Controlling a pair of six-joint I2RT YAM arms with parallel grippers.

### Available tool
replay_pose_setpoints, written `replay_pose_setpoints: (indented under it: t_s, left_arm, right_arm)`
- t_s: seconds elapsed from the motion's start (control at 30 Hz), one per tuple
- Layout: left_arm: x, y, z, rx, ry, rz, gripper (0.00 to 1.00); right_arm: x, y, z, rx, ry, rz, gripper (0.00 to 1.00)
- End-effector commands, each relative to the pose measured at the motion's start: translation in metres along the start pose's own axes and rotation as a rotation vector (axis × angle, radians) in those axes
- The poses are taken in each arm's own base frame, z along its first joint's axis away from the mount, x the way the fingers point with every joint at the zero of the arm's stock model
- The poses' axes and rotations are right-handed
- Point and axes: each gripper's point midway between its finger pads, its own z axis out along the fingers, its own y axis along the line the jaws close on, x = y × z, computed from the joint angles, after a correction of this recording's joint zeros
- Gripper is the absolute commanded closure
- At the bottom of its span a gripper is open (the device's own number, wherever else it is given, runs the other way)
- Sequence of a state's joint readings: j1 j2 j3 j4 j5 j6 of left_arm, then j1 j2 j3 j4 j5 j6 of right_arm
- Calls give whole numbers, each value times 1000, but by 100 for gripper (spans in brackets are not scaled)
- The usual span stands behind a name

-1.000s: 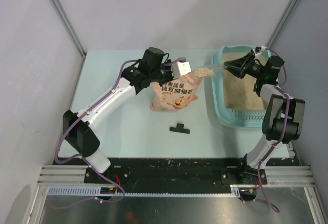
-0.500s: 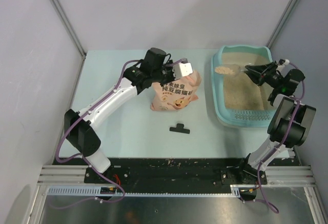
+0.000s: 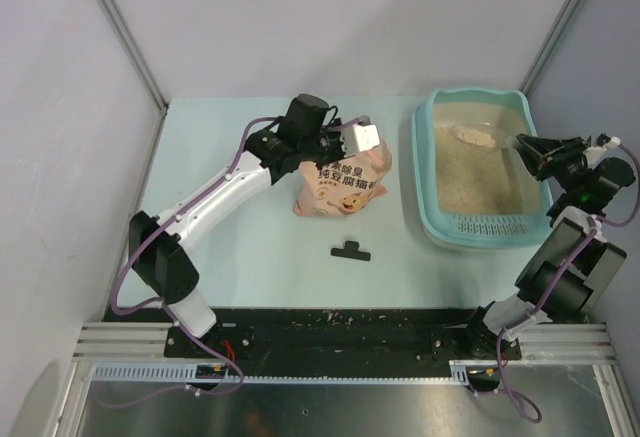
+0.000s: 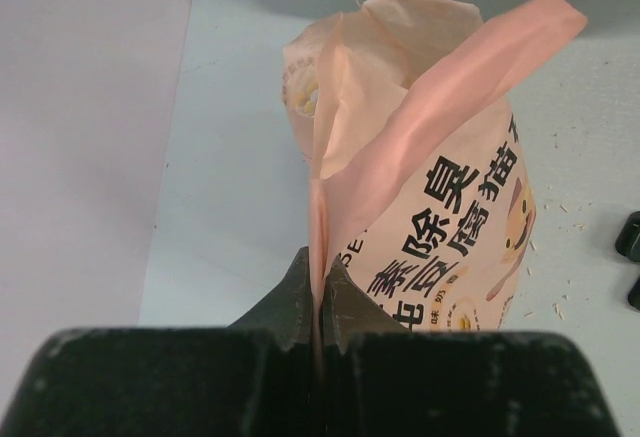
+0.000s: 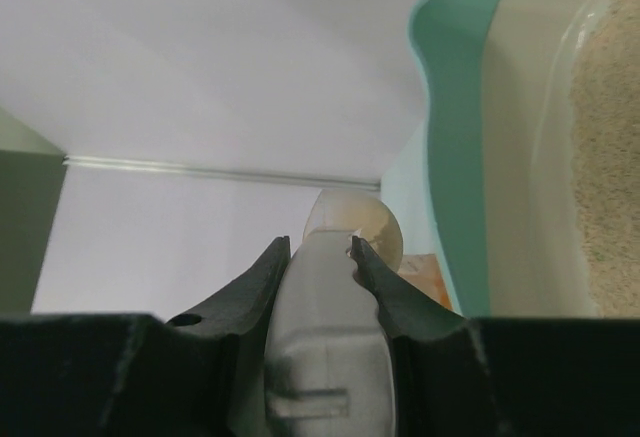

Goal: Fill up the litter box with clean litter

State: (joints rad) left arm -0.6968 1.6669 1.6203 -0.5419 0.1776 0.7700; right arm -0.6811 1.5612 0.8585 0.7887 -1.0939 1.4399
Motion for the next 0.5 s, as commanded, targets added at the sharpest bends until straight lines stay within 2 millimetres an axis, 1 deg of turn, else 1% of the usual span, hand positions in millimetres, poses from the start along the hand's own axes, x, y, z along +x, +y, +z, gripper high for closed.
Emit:
replay_pose_setpoints:
  t_s: [0.0, 0.03, 0.07, 0.1, 0.13, 0.17, 0.2, 0.23, 0.27, 0.33, 0.37, 0.4, 0.43, 0.47]
  left_arm:
    - [-58, 26, -17, -81, -172, 67, 100]
    - [-58, 24, -18, -76, -175, 68, 100]
    - [-58, 22, -18, -74, -175, 68, 100]
    - [-58, 22, -19, -71, -177, 69, 100]
    - [-60, 20, -20, -69, -180, 71, 100]
    - [-58, 18, -20, -66, -177, 70, 100]
    - [-60, 17, -23, -67, -182, 72, 100]
    - [-60, 16, -25, -67, -184, 71, 100]
    - [-58, 14, -24, -59, -181, 67, 100]
    - [-59, 12, -28, -62, -186, 62, 100]
    - [-56, 9, -28, -56, -181, 57, 100]
    - [-57, 9, -32, -59, -186, 55, 100]
    - [-58, 7, -35, -55, -191, 57, 100]
    - [-54, 3, -34, -47, -185, 57, 100]
  right_arm:
    - [-5, -6, -16, 128, -132, -157, 100]
    - [-8, -9, -20, 168, -164, -186, 100]
    - [-16, -14, -24, 221, -230, -213, 100]
    - [-13, -17, -31, 274, -245, -262, 100]
    - [-12, -19, -34, 306, -263, -274, 100]
    - [-17, -24, -39, 351, -301, -298, 100]
    - [-14, -31, -43, 393, -304, -293, 100]
    - [-11, -30, -43, 411, -297, -355, 100]
    - [-13, -34, -45, 442, -314, -381, 100]
    - [-6, -46, -45, 509, -286, -406, 100]
    - [-4, -53, -41, 544, -284, -415, 100]
    - [-3, -57, -39, 570, -277, -412, 100]
    - [-4, -58, -35, 575, -272, -428, 100]
    - [-1, -67, -24, 591, -244, -431, 100]
